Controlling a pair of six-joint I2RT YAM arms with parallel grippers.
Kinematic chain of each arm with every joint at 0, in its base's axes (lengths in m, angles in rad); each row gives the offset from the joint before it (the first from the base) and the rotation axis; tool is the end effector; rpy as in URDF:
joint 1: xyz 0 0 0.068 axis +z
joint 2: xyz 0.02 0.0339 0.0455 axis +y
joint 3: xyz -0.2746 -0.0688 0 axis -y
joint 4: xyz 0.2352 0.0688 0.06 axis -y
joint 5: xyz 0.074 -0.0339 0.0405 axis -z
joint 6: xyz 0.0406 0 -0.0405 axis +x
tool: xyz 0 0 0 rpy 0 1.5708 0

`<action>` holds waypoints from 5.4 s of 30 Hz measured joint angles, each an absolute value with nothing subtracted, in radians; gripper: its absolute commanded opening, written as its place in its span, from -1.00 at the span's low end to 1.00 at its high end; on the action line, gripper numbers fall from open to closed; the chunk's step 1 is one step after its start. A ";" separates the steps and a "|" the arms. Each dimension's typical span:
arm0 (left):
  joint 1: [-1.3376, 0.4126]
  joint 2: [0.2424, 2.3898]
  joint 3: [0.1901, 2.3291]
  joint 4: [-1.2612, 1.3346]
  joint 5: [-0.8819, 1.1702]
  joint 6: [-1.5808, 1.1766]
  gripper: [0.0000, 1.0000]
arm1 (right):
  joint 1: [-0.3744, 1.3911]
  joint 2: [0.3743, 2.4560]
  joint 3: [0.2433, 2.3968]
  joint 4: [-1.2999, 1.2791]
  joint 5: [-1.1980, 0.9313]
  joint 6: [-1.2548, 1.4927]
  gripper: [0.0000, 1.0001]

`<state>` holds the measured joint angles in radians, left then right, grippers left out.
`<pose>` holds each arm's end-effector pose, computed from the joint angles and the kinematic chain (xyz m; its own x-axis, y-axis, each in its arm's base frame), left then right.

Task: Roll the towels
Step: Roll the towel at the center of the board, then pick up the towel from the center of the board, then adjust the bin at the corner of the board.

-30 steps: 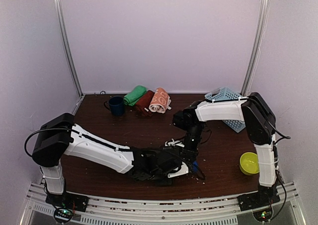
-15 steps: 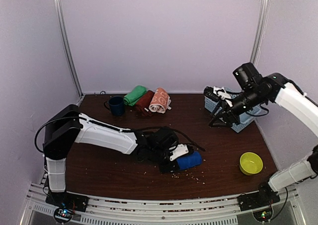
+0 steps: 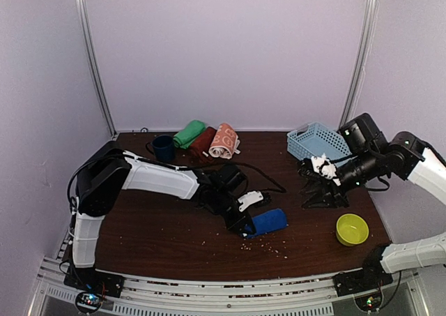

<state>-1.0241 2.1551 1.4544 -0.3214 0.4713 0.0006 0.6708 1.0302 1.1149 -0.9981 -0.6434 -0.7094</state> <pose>0.2168 -0.3918 0.1428 -0.4430 0.7290 -0.5218 0.8845 0.2605 -0.3871 0.1204 0.1266 0.3443 0.0405 -0.6331 -0.7730 -0.9991 -0.0179 -0.0377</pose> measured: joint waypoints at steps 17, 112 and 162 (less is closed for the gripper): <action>-0.978 2.187 1.470 -0.321 0.613 -0.019 -0.53 | 1.040 1.156 0.752 -0.626 -0.092 -0.738 0.04; -0.721 1.546 0.975 -0.285 0.107 -0.189 0.14 | 0.143 1.827 1.568 -0.583 0.183 -1.163 -1.00; -0.721 1.575 0.973 -0.281 0.181 -0.189 0.13 | 0.151 2.128 1.770 -0.660 0.152 -1.099 -1.00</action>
<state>-0.7212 1.5749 0.9726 -0.2810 0.1806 -0.1894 0.1513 2.1284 1.7699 -0.6601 0.1520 -1.0992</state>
